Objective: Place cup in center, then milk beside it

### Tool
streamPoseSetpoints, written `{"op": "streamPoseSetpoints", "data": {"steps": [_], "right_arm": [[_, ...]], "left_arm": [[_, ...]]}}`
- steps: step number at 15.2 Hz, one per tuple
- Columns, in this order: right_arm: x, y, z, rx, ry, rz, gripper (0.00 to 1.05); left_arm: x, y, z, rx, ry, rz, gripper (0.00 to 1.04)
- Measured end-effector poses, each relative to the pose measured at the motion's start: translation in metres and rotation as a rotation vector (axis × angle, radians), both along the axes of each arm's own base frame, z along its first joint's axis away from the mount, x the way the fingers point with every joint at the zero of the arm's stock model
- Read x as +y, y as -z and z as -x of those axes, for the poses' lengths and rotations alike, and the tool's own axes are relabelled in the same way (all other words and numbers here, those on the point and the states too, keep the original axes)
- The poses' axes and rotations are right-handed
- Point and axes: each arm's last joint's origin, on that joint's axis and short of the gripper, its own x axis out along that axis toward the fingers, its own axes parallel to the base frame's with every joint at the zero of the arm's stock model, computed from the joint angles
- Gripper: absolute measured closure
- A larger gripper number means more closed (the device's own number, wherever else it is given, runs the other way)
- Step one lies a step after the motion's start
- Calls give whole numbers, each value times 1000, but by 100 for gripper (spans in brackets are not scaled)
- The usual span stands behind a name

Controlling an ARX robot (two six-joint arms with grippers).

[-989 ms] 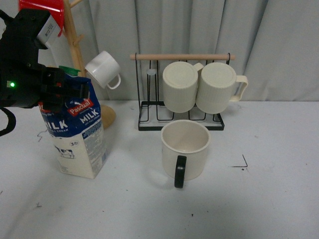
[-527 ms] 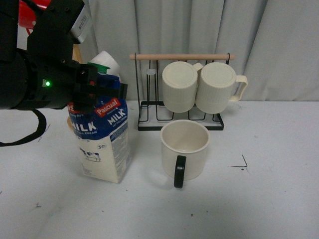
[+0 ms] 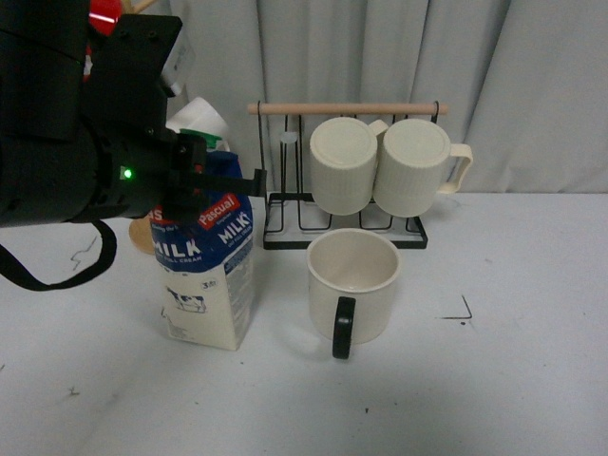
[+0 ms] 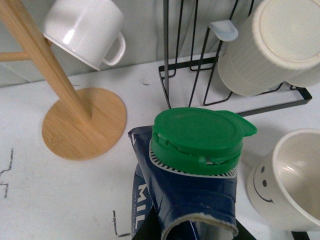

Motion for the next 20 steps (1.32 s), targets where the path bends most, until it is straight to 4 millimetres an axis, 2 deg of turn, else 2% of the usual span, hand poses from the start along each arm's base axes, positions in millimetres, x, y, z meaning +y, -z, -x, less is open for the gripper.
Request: {"op": "streamPoseSetpoints", "data": {"steps": [20], "right_arm": [[0, 0, 0, 0, 0, 0, 6]], "left_arm": [[-25, 1, 2, 9, -18, 82, 101]]}}
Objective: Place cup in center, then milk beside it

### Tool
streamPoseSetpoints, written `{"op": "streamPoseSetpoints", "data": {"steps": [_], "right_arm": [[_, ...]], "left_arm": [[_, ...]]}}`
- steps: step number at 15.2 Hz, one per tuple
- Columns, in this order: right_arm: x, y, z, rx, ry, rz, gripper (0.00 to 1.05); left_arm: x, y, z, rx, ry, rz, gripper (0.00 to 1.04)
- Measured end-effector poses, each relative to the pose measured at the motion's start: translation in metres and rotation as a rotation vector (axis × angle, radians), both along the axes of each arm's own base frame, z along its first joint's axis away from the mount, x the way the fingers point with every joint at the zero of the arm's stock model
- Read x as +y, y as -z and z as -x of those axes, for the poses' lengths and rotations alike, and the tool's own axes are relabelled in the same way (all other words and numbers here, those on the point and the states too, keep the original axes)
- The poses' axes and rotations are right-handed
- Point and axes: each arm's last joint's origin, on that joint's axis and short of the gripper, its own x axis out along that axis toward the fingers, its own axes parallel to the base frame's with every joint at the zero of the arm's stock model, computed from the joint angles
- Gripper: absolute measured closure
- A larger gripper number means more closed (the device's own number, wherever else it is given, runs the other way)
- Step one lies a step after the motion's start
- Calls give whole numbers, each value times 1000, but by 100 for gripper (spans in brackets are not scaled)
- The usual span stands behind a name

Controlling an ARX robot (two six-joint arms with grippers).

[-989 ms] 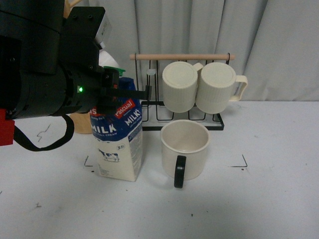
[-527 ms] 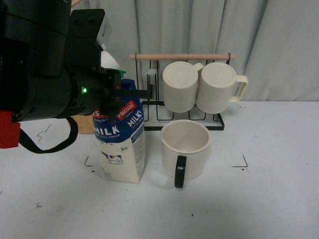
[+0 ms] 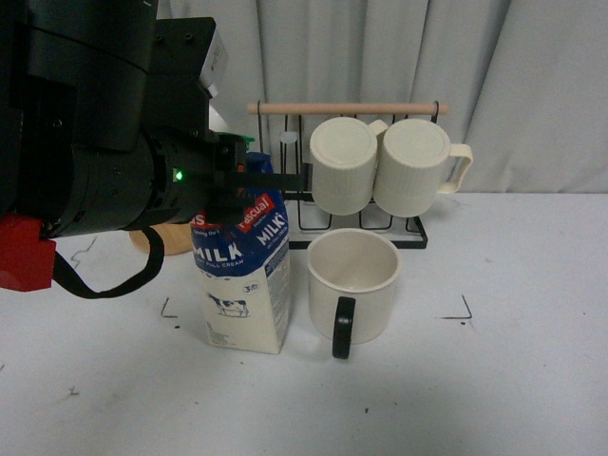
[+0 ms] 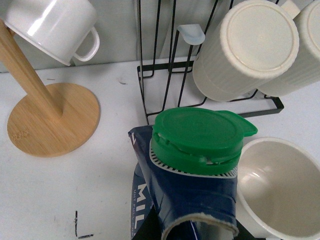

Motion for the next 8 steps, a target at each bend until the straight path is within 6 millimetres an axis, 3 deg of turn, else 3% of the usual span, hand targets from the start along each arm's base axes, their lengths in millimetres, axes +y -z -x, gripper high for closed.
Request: {"op": "streamPoseSetpoints", "data": {"steps": [3, 7, 8], "right_arm": [[0, 0, 0, 0, 0, 0, 6], [0, 0, 0, 0, 0, 0, 6], [0, 0, 0, 0, 0, 0, 6]], "left_arm": [[0, 0, 0, 3, -1, 8, 99], [1, -4, 0, 3, 8, 68, 62], [7, -20, 4, 9, 15, 157, 35]]}}
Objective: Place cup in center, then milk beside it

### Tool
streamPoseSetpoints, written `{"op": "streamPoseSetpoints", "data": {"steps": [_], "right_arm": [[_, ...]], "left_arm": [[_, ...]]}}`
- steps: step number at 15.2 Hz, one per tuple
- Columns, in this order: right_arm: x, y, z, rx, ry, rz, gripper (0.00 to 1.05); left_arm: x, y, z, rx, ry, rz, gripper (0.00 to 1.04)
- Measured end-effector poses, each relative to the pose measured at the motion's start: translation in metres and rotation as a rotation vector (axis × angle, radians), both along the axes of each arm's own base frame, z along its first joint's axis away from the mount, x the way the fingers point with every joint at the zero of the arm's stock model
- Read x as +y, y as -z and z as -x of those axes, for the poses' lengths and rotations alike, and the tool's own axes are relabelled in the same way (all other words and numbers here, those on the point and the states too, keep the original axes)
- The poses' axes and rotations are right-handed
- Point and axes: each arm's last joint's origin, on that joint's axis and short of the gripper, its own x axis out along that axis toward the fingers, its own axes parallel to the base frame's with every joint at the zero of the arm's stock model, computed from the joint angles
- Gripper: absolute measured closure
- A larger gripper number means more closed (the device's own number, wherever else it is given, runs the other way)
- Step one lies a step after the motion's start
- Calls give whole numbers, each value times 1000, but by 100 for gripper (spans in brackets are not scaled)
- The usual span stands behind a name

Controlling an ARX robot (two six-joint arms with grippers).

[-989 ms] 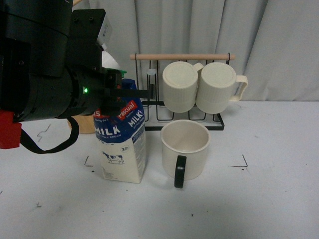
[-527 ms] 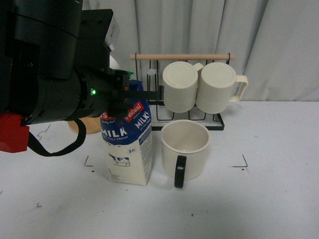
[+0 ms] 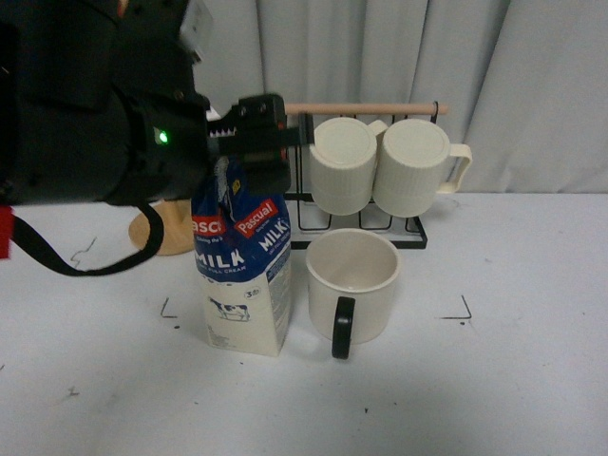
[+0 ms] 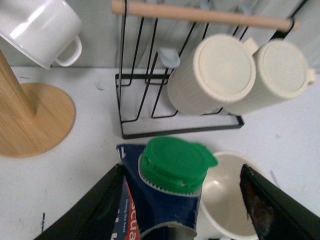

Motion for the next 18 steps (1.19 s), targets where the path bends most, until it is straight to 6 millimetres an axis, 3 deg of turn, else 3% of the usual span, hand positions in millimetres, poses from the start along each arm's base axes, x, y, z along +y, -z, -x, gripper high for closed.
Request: {"op": "streamPoseSetpoints", "data": {"steps": [1, 2, 5, 6, 8, 11, 13, 18], "right_arm": [[0, 0, 0, 0, 0, 0, 6], [0, 0, 0, 0, 0, 0, 6], [0, 0, 0, 0, 0, 0, 6], [0, 0, 0, 0, 0, 0, 6], [0, 0, 0, 0, 0, 0, 6], [0, 0, 0, 1, 0, 0, 6], [0, 0, 0, 0, 0, 0, 6], [0, 0, 0, 0, 0, 0, 6]], "left_arm": [[16, -39, 8, -112, -8, 120, 12], [27, -61, 17, -187, -11, 158, 5], [71, -93, 44, -301, -59, 185, 8], [92, -95, 60, -394, -196, 81, 20], [134, -79, 102, -448, -274, -88, 44], [132, -41, 130, -418, -228, -151, 82], [133, -31, 144, -439, -234, -151, 103], [133, -7, 173, -435, -235, -156, 103]]}}
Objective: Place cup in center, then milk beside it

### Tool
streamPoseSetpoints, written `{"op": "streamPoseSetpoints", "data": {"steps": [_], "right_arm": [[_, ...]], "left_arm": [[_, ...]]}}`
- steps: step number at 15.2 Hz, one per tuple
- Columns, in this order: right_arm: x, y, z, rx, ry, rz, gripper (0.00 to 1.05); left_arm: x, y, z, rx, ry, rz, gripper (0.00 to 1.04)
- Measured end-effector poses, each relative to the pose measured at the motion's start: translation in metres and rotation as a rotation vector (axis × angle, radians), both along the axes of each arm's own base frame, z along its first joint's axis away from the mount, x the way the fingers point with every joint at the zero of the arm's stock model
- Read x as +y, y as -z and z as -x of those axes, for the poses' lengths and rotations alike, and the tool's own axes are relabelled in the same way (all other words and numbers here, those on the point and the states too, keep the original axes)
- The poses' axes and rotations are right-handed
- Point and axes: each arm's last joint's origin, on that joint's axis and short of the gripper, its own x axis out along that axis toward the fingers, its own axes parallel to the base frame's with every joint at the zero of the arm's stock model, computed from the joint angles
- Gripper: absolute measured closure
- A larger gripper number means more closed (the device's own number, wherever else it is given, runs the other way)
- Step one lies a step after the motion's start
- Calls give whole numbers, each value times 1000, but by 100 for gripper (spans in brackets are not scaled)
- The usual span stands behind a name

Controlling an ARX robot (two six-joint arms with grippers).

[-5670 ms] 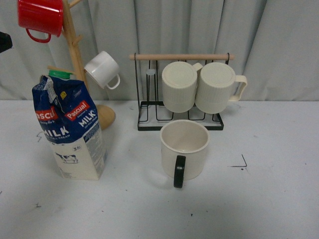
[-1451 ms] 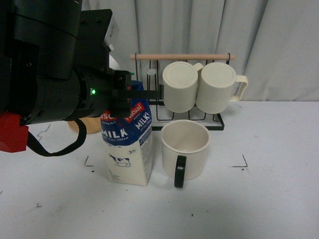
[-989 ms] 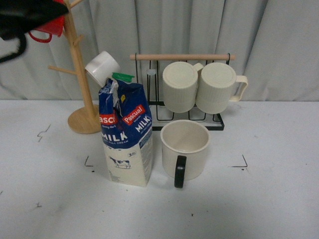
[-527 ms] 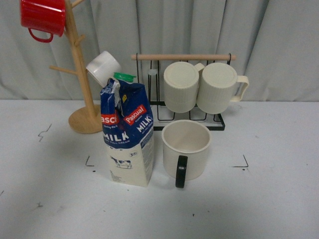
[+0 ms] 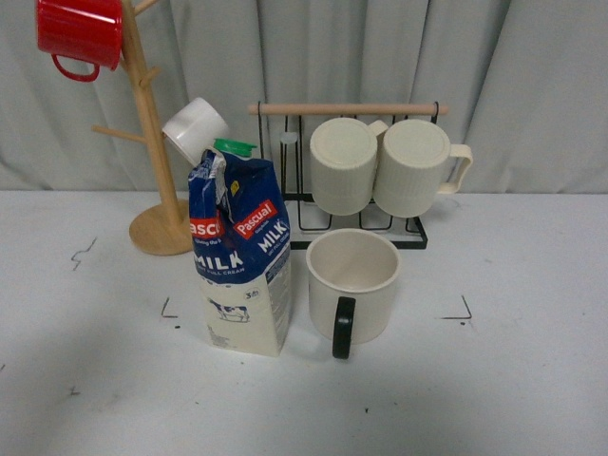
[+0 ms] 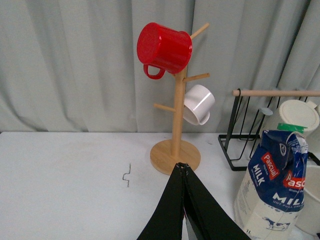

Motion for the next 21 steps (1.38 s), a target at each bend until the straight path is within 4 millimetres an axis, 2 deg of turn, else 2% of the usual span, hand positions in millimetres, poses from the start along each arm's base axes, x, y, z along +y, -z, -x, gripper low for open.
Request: {"op": "streamPoseSetpoints", "data": {"steps": [9, 20, 21], "right_arm": [[0, 0, 0, 0, 0, 0, 6], [0, 0, 0, 0, 0, 0, 6], [0, 0, 0, 0, 0, 0, 6]], "left_arm": [[0, 23, 28, -6, 0, 0, 103], [0, 22, 45, -18, 0, -1, 103], [0, 28, 51, 42, 2, -1, 103]]}}
